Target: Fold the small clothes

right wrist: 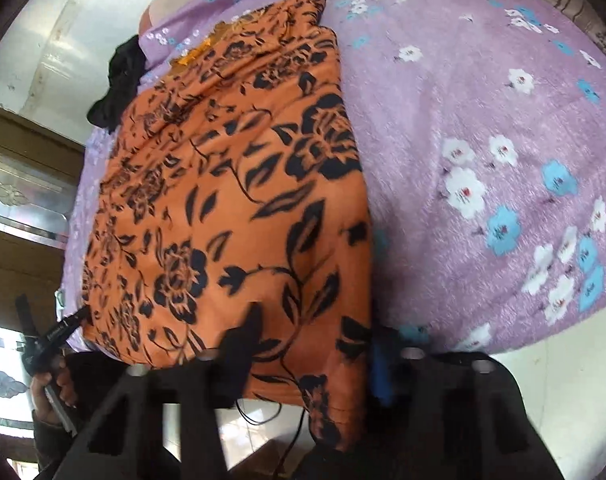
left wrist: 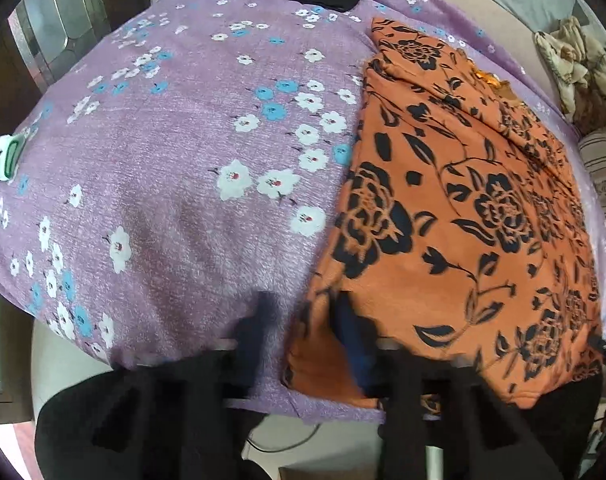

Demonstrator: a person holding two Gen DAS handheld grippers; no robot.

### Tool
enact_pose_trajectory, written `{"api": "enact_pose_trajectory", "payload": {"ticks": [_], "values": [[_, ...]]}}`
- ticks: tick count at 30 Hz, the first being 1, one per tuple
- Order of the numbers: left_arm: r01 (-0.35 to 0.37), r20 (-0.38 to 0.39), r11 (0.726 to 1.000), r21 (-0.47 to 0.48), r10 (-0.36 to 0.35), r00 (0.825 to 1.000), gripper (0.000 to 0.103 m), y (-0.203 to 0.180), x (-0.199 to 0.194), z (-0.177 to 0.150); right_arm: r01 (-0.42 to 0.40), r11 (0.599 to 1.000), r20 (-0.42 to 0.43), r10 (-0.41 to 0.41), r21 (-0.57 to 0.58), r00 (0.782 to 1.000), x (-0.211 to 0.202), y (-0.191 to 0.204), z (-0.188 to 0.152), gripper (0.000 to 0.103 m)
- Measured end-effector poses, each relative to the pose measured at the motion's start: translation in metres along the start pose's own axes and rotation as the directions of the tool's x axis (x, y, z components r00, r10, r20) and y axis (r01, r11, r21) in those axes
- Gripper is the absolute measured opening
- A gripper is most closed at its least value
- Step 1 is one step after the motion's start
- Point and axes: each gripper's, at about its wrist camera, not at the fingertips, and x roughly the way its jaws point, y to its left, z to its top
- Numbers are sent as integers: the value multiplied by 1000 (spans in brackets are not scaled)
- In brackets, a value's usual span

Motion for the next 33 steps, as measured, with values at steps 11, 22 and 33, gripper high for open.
{"api": "enact_pose_trajectory", "payload": {"ticks": [11, 22, 33], "values": [[1, -28, 999, 51, 0, 1000, 43, -10, 4, -11, -18, 1000, 15, 18, -6, 1000, -5, -5, -9, 39], [92, 32, 995, 29, -93, 995, 8, -15, -26, -2, -163, 986, 136, 157, 33, 978, -46, -6, 0, 7], [-6, 1, 996, 89, 6, 1000, 48, -32, 6, -8, -100, 992, 44, 97, 82, 994, -3, -25, 0, 30]]}}
